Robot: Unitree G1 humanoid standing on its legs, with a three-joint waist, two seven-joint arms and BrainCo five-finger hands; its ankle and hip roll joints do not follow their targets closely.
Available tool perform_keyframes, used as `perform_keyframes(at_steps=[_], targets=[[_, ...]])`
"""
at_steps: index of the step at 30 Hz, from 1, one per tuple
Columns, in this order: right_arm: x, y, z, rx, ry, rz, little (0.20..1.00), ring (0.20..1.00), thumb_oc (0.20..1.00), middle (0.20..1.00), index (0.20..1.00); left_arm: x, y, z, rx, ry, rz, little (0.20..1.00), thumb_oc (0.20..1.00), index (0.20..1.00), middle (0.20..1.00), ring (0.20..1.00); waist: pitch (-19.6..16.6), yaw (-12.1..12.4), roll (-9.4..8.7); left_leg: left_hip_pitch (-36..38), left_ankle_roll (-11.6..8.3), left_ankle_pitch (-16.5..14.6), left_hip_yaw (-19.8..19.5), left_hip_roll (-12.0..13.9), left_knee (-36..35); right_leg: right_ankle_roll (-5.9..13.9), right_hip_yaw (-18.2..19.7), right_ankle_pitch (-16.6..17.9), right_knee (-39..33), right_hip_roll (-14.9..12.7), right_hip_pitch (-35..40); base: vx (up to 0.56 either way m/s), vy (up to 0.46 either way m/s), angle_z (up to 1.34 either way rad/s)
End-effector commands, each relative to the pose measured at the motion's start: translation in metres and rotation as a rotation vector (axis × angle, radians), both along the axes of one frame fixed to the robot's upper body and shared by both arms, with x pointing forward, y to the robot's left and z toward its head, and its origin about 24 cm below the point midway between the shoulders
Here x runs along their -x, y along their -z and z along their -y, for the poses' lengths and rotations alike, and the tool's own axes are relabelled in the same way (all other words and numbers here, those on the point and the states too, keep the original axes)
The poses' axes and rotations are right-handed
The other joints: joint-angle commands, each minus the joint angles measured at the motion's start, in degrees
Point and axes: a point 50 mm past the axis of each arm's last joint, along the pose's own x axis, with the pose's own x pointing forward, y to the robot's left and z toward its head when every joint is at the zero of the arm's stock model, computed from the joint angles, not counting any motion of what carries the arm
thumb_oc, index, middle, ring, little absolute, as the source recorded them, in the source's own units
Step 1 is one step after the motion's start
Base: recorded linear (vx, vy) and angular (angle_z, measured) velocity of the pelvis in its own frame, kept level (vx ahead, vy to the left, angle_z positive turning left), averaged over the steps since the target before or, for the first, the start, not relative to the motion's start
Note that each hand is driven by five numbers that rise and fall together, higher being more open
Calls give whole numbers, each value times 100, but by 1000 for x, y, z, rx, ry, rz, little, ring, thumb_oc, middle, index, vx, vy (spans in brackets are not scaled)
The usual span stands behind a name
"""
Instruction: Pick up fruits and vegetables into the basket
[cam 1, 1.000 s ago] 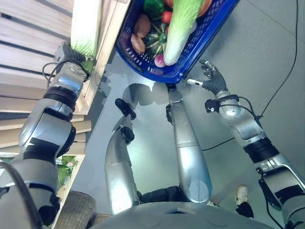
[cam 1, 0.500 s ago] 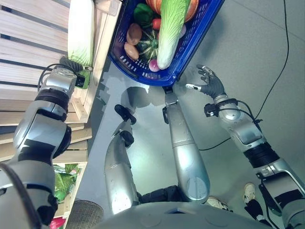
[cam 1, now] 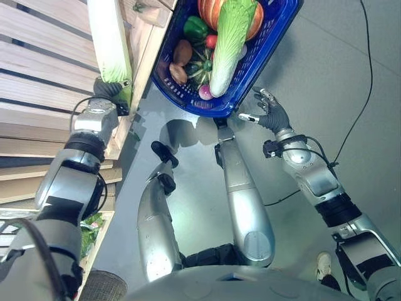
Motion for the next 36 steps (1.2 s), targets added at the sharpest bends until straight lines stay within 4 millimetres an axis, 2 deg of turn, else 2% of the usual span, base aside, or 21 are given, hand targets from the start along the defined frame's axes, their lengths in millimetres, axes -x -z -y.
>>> perform_keyframes(at_steps=[1, 5, 11, 13, 14, 15, 22, 28, 36], targets=[[18, -24, -4, -35, -84, 186, 1000, 1000, 1000, 1000, 1000, 9, 17, 16, -60, 18, 74, 200, 200, 200, 200, 200, -265, 164, -208, -144, 6, -125, 39, -69, 299, 169, -193, -641, 262, 113, 349, -17, 27, 5], [25, -43, -7, -53, -160, 293, 1000, 1000, 1000, 1000, 1000, 18, 15, 9, -169, 1, 159, 200, 200, 200, 200, 200, -265, 330, -189, 160, 20, -139, -20, -120, 211, 195, -321, -628, 125, -6, 704, -26, 3, 5], [27, -64, -14, -129, -217, 357, 1000, 1000, 1000, 1000, 1000, 28, 12, 8, -299, 20, 264, 200, 200, 200, 200, 200, -265, 615, -216, 555, 56, -188, -156, -179, 160, 227, -519, -614, -4, -133, 1216, -29, -47, 12], [26, -73, -17, -184, -228, 368, 1000, 1000, 1000, 1000, 1000, 31, 8, 8, -326, 39, 290, 200, 200, 200, 200, 200, -265, 730, -241, 686, 71, -214, -213, -194, 151, 237, -594, -600, -68, -172, 1408, -57, -87, 18], [24, -80, -18, -246, -225, 368, 1000, 1000, 1000, 1000, 1000, 33, 3, 8, -369, 52, 321, 200, 200, 200, 200, 200, -265, 819, -286, 709, 141, -77, -190, -191, 106, 203, -690, -419, -184, -212, 1487, -90, -120, 21], [22, -82, -19, -290, -227, 363, 1000, 1000, 1000, 1000, 1000, 34, 2, 9, -389, 62, 336, 200, 200, 200, 200, 200, -265, 864, -297, 772, 147, -83, -208, -194, 99, 207, -724, -413, -203, -223, 1568, -83, -114, 19], [17, -93, -25, -547, -251, 329, 1000, 1000, 1000, 1000, 1000, 42, -13, 18, -508, 122, 459, 200, 200, 200, 200, 200, -265, 1141, -356, 1169, 199, -100, -341, -227, 46, 231, -892, -357, -343, -283, 2079, 20, -66, 17], [15, -100, -44, -738, -365, 283, 1000, 1000, 1000, 1000, 1000, 49, -25, 39, -605, 205, 586, 200, 200, 200, 200, 200, -266, 1378, -422, 1446, 253, -141, -474, -279, 70, 223, -1045, -331, -398, -336, 2463, 34, -69, 12], [10, -95, -67, -866, -471, 164, 1000, 1000, 1000, 1000, 1000, 55, -27, 67, -721, 324, 671, 200, 200, 200, 200, 200, -309, 1583, -512, 1709, 281, -182, -583, -340, 76, 228, -1153, -317, -429, -397, 2794, 38, -44, 11]])
